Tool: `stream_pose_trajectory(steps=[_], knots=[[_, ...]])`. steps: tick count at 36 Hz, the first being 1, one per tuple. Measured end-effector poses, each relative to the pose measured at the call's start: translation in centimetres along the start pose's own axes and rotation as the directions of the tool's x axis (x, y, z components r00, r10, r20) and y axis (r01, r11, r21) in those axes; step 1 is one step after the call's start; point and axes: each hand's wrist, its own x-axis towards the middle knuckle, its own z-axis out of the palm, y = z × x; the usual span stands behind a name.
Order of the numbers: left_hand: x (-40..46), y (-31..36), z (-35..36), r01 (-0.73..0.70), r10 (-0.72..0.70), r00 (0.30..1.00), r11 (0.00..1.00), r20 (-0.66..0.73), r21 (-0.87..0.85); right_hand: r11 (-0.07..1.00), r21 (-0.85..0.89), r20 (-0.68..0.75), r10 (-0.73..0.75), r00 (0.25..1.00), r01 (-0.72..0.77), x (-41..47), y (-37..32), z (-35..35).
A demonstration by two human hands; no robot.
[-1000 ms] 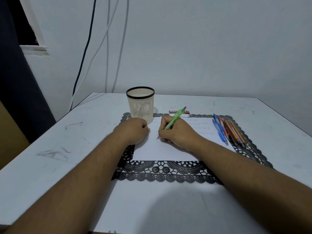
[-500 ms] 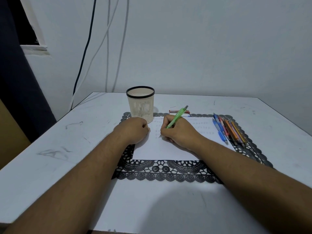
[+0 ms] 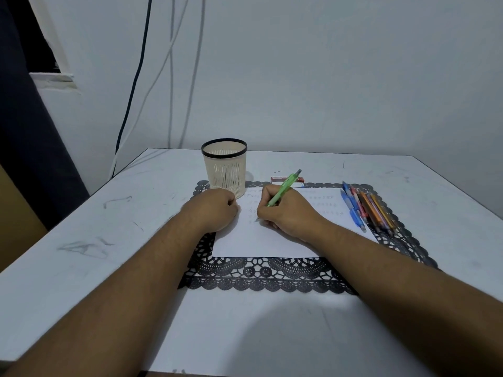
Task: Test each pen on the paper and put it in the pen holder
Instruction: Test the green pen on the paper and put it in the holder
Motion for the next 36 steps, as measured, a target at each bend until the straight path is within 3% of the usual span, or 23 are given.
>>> stream_pose_trajectory(steps=[9,14,36], knots=[[0.01,-0.05,0.05,0.0,0.0,1.0,1.0,-0.006,0.004,1.0,0.014,0.044,0.018,0.999,-0.019,-0.12,-0.06,-0.02],[-0.07,0.17,-0.06,-0.002,0.002,1.0,1.0,0.0,-0.007,0.995,0.099,-0.015,0.024,1.0,-0.023,-0.38,-0.26,-0.6],[0.0,0.0,0.19,0.007,-0.007,1.0,1.0,-0.012,-0.02,0.998,-0.055,-0.003,0.04,0.999,-0.04,-0.84,-0.61,-0.57]])
